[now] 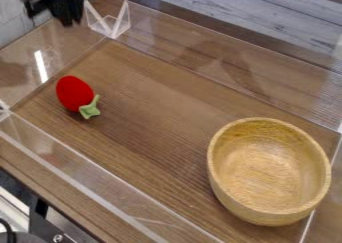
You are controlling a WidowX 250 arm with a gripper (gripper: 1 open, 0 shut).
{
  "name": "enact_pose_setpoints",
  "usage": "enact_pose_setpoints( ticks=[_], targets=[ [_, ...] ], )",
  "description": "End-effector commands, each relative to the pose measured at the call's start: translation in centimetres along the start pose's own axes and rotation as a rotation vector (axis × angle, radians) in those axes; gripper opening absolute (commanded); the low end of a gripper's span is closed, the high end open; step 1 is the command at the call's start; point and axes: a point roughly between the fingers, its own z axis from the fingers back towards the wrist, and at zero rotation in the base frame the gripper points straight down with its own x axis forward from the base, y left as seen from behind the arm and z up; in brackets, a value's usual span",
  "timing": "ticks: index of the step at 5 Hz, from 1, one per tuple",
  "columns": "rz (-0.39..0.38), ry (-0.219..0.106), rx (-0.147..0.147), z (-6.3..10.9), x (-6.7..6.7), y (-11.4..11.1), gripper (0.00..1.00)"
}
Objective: Move the red object to the left side of the table
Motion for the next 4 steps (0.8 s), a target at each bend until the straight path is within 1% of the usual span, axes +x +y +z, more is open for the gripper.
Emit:
enact_pose_setpoints(
  ticks=[1,2,3,4],
  targets=[
    [-0.008,-0.029,-0.017,-1.0,2.0,-0.8,0.0],
    [-0.153,-0.018,-0.066,-0.7,1.1,-2.7,1.0],
    [-0.301,0.003,-0.121,-0.4,-0.1,-4.5,1.0],
    [-0.402,0.011,-0.156,0.3,-1.1,-6.1,1.0]
  ],
)
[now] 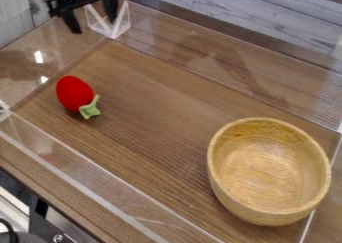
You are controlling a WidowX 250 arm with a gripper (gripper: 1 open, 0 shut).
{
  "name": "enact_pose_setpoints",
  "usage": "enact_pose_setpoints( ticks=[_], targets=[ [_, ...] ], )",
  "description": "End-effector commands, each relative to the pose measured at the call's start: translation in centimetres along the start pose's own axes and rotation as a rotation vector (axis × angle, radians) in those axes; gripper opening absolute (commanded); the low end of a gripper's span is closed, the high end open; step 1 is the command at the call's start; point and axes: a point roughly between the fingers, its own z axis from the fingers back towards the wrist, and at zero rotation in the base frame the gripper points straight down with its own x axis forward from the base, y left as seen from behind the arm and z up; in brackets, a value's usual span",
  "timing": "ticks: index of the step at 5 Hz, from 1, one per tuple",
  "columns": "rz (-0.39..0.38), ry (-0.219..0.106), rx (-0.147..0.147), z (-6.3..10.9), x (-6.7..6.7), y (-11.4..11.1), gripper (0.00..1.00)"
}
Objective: Move the red object to the left side of the table
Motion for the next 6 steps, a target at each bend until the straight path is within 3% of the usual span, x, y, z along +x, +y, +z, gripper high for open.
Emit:
enact_pose_setpoints(
  ticks=[1,2,3,4,5,6],
  targets=[
    [-0.199,-0.04,-0.088,0.7,0.3,-2.9,1.0],
    [-0.232,-0.047,-0.078,-0.8,-1.4,-4.0,1.0],
    [-0.206,-0.063,-0.032,-2.1,-1.9,-3.0,1.0],
    [-0.279,-0.088,-0.004,-2.8,-3.0,-2.9,1.0],
    [-0.388,-0.083,-0.002,-2.2,-2.4,-2.4,1.0],
    [-0.413,-0.079,0.006,-1.8,-0.8,-1.8,1.0]
  ],
)
